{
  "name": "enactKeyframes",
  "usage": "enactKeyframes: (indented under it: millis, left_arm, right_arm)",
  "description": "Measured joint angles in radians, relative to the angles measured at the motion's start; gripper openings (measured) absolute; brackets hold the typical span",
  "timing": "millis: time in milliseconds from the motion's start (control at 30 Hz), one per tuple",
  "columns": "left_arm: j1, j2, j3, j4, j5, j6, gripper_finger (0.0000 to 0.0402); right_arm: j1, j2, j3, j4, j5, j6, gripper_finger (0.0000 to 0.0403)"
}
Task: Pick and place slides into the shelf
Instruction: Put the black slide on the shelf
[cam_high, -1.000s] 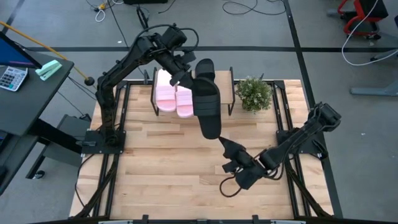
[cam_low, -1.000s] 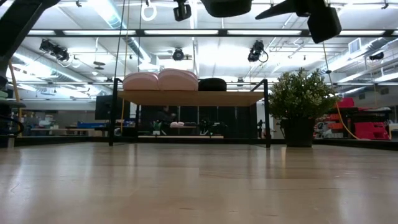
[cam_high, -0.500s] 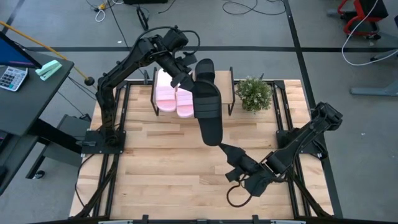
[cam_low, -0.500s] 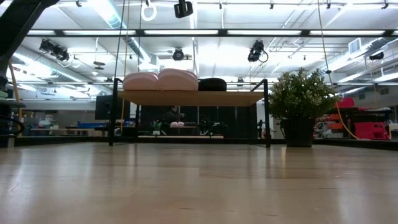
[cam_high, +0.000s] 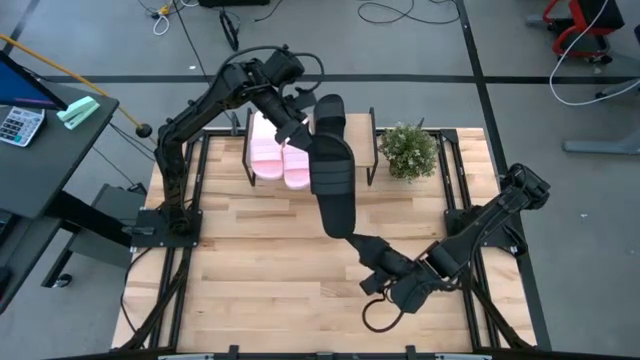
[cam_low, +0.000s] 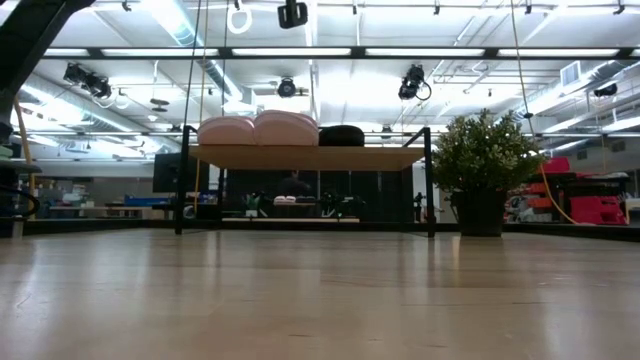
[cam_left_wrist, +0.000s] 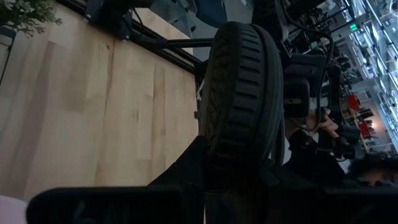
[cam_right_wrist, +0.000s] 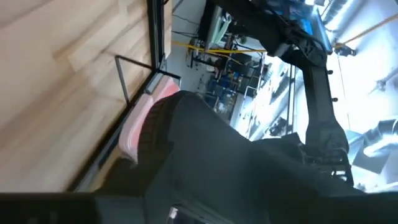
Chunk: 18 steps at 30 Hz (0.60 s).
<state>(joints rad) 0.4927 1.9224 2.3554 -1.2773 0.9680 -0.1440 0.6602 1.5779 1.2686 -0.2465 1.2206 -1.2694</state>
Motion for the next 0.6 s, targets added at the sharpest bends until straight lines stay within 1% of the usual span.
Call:
enactKeyframes:
  millis: [200,300,433,600]
  left_arm:
    - [0.001,0.0,0.0,-0.006,0.002,0.0,0.0059]
    - [0.0,0.0,0.0,-0.011,0.003,0.0,0.0059]
    - [-0.001,0.0,0.0,-0.024,0.007,-0.002,0.0059]
    - [-0.014,0.0,0.0,-0.03,0.016,-0.006,0.0059]
  right_arm:
    - [0.018,0.0,0.0,-0.001,0.002,0.046,0.0264]
    - [0.032,0.0,0.0,-0.001,0.032,0.041,0.0281]
    - [0.032,0.0,0.0,-0.007,0.043,0.037,0.0287]
    - [0.021,0.0,0.0,-0.088,0.035,0.074,0.0281]
